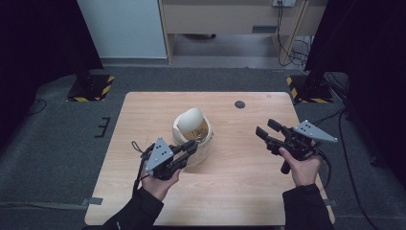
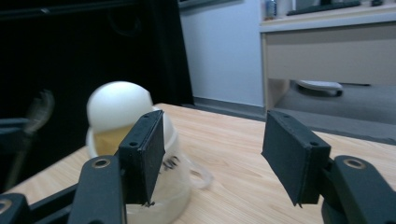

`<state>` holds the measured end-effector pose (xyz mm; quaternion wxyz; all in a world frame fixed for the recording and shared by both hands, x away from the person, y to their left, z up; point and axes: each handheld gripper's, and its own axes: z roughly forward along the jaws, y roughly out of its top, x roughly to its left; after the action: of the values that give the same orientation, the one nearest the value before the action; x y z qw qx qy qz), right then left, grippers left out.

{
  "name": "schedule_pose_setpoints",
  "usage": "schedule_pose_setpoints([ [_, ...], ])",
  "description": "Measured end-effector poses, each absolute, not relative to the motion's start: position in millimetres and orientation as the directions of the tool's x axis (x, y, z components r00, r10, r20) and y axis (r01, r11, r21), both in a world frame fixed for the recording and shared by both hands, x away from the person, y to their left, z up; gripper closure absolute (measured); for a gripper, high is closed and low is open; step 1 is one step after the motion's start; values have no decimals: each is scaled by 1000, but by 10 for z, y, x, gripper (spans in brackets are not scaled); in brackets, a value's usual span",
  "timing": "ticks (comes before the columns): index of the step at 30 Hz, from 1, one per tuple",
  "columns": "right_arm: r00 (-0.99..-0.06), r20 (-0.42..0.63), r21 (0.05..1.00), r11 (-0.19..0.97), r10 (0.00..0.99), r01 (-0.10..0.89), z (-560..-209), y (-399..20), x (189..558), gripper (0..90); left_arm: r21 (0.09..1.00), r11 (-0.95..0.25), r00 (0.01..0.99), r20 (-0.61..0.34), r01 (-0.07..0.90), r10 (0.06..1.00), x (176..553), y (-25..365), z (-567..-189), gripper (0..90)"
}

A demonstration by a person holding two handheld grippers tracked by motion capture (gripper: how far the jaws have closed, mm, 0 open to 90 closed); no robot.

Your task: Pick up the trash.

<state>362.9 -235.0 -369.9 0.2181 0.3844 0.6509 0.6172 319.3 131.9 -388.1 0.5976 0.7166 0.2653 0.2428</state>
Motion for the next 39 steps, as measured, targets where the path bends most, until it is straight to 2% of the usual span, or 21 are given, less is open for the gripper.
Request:
schedule_pose_setpoints([
  [14, -698, 239, 967, -96, 675, 238, -3578, -2107, 3525, 457, 981, -188, 772, 84, 47, 630, 3279, 840, -3839, 797],
  [23, -730, 296, 951, -115, 616, 288, -3618, -2008, 3515, 547, 975, -218, 787, 106, 36, 608, 3316, 548, -3887, 797],
  [28, -731, 310, 944, -107, 607, 312, -3660, -1970, 3529, 562, 974, -225, 792, 113, 31, 600, 3306, 470, -3922, 797],
  [39, -729, 374, 917, -112, 574, 383, -3717, -1955, 3544, 711, 979, -205, 782, 122, 7, 611, 3258, 460, -3878, 797],
])
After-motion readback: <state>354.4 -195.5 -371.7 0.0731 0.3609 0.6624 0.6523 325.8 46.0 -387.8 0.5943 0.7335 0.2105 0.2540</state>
